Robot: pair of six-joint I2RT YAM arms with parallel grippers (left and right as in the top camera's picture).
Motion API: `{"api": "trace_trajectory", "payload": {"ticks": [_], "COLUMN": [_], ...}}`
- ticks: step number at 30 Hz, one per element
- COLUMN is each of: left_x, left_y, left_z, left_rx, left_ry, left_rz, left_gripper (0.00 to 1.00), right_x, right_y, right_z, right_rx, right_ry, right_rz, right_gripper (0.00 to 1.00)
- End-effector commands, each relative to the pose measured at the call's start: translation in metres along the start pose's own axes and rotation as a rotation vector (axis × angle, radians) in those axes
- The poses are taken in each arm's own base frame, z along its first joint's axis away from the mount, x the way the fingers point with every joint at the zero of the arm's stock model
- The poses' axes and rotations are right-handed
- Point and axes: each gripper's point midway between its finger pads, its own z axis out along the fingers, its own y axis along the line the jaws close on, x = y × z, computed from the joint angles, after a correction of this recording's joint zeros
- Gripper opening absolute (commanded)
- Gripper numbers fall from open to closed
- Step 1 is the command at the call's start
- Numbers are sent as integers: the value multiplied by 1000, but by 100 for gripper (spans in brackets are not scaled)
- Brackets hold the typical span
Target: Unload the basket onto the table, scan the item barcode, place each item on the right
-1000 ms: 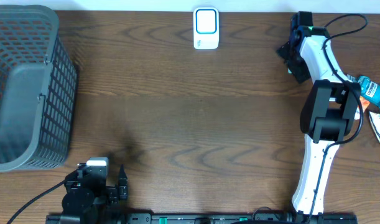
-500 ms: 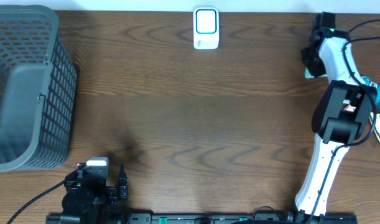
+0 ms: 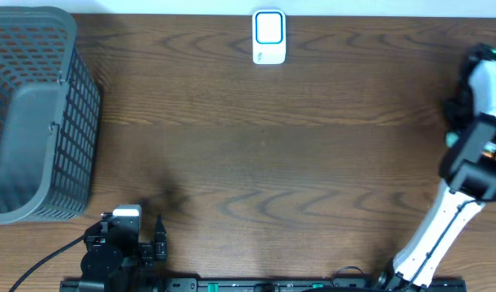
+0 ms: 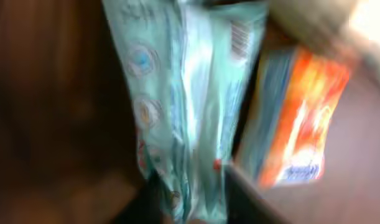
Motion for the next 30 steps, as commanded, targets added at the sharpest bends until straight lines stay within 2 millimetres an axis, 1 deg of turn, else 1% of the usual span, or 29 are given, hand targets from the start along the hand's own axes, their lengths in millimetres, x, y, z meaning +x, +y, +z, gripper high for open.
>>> {"api": "trace_trajectory", "payload": {"ticks": [1, 2, 3, 5, 6, 8, 9, 11, 12, 13, 14, 17, 18, 20, 21, 23, 26, 30], "left_x": [0, 0, 0, 0, 0, 0, 0, 0, 0, 0, 0, 0, 0, 0, 0, 0, 0, 0], "left_y": [2, 2, 2, 2, 2, 2, 2, 2, 2, 2, 2, 2, 2, 2, 2, 2, 2, 2], "left_z": [0, 0, 0, 0, 0, 0, 0, 0, 0, 0, 0, 0, 0, 0, 0, 0, 0, 0], "left_rx": [-10, -10, -10, -10, -10, -10, -10, -10, -10, -10, -10, -10, -10, -10, -10, -10, -10, -10], "left_ry": [0, 0, 0, 0, 0, 0, 0, 0, 0, 0, 0, 0, 0, 0, 0, 0, 0, 0], "left_rz": [-3, -3, -2, -2, -3, -2, -2, -3, -3, -2, -2, -3, -2, -2, -3, -2, -3, -3], "left_gripper": [98, 98, 98, 98, 98, 98, 98, 98, 98, 98, 98, 98, 98, 98, 98, 98, 98, 98], "right_x": [-39, -42, -44, -38, -30, -6, 10, 35, 50, 58, 64, 69, 75, 89, 94, 110, 133, 163], "right_y": [-13, -8, -5, 5, 8, 9, 5, -12, -30, -44, -61, -113, -133, -171, -184, -220, -268, -323], "right_z": [-70, -91, -109, -163, -191, -251, -287, -348, -386, -406, -428, -476, -490, -512, -519, -536, -553, -564], "right_rx": [-170, -259, -330, -538, -646, -880, -1016, -1236, -1361, -1422, -1473, -1515, -1530, -1560, -1570, -1595, -1625, -1655], "right_ry": [-110, -125, -139, -176, -189, -202, -220, -283, -349, -392, -448, -647, -706, -802, -837, -927, -1049, -1182], "right_rz": [-86, -147, -189, -317, -380, -523, -602, -740, -825, -861, -885, -862, -857, -852, -849, -842, -831, -816], "right_gripper": [65, 88, 99, 99, 99, 99, 99, 99, 99, 99, 99, 99, 99, 99, 99, 99, 99, 99]}}
